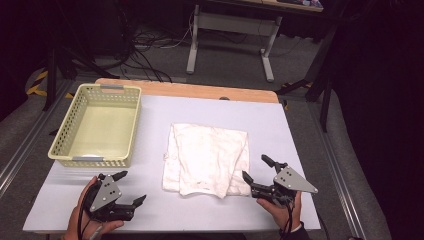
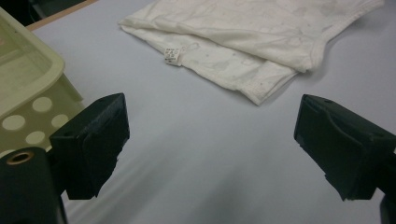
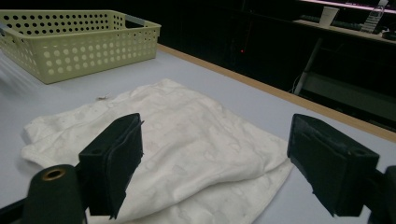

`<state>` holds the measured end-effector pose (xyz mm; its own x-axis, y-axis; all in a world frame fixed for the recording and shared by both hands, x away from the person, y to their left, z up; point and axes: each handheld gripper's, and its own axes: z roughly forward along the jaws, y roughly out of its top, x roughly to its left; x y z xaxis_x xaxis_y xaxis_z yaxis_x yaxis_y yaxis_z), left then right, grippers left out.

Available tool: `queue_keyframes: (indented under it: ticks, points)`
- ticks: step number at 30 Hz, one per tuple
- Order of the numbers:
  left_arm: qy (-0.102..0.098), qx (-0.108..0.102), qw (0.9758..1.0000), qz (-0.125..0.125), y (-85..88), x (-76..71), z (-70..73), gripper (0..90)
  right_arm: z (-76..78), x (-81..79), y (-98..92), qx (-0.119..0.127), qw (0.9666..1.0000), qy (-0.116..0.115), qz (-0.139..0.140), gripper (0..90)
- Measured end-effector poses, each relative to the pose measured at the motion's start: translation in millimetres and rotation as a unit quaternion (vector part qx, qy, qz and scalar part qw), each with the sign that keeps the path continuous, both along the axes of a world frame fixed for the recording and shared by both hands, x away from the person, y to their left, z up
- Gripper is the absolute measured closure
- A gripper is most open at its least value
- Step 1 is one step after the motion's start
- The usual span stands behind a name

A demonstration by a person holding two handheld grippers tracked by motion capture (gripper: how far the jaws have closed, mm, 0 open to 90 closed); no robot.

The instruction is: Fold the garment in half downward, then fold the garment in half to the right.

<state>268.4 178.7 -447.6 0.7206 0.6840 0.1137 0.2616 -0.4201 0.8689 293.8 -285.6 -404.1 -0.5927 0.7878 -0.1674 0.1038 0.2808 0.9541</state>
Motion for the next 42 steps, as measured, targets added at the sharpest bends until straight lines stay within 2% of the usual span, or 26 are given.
queue_keyframes:
  ticks: [3,5,12,15,17,19,20,21,23,25,27,30,33,36,38,40,42]
  points:
    - [0.001,0.000,1.0000,0.001,0.8,0.7,-0.3,10.8,-1.0,1.1,1.5,0.006,1.0000,0.005,0.001,17.2]
    - [0.002,0.001,1.0000,0.001,0.6,1.3,-0.6,10.8,-1.5,1.3,2.8,-0.003,1.0000,0.008,-0.003,17.6]
    - [0.002,0.001,1.0000,0.000,-0.6,2.8,-0.8,10.6,-0.4,-1.7,5.0,-0.012,0.9999,0.006,0.007,19.2]
    - [0.004,0.004,1.0000,0.000,-1.3,2.9,-1.7,10.7,1.0,-3.0,8.2,-0.013,0.9997,0.012,0.019,21.8]
    - [0.002,0.005,1.0000,0.001,-1.5,3.1,-1.7,10.7,3.5,-4.2,13.9,-0.015,0.9989,0.016,0.041,24.4]
    - [0.004,0.006,1.0000,0.003,-1.8,4.4,-2.0,10.7,6.2,-2.8,27.3,-0.018,0.9974,0.033,0.062,25.3]
    - [0.004,0.006,1.0000,0.003,-1.8,4.4,-2.0,10.7,6.2,-2.8,27.3,-0.018,0.9974,0.033,0.062,25.3]
    - [0.003,0.008,1.0000,0.003,-2.0,4.7,-2.1,10.7,8.7,-2.9,47.9,-0.033,0.9940,0.039,0.097,28.5]
    - [0.004,0.010,0.9999,0.004,-1.6,5.1,-2.1,10.7,8.1,-2.5,73.3,-0.051,0.9878,0.053,0.137,30.1]
    - [0.005,0.009,0.9999,0.006,-0.9,5.0,-1.9,10.7,3.3,-1.4,101.6,-0.089,0.9792,0.068,0.170,34.7]
    - [0.005,0.009,0.9999,0.005,-0.1,4.7,-1.7,10.7,-5.6,0.2,126.5,-0.121,0.9688,0.085,0.199,38.0]
    - [0.005,0.010,0.9999,0.007,1.0,5.5,-2.1,10.8,-21.8,5.2,152.2,-0.165,0.9560,0.107,0.218,43.1]
    - [0.011,0.010,0.9999,0.008,2.0,7.6,-3.0,11.0,-36.2,13.3,164.5,-0.187,0.9476,0.130,0.224,44.9]
    - [0.010,0.012,0.9998,0.012,1.5,9.2,-3.2,11.1,-44.9,20.3,169.2,-0.197,0.9443,0.146,0.220,46.3]
    - [0.012,0.013,0.9998,0.013,1.1,11.0,-3.3,11.3,-49.4,24.5,170.6,-0.209,0.9428,0.143,0.217,46.8]
    - [0.014,0.013,0.9997,0.013,-0.4,12.9,-3.4,11.4,-53.0,27.9,172.2,-0.210,0.9438,0.156,0.202,47.9]
    - [0.016,0.014,0.9997,0.013,-3.3,14.6,-3.8,11.5,-54.6,29.6,171.6,-0.197,0.9463,0.163,0.198,48.7]
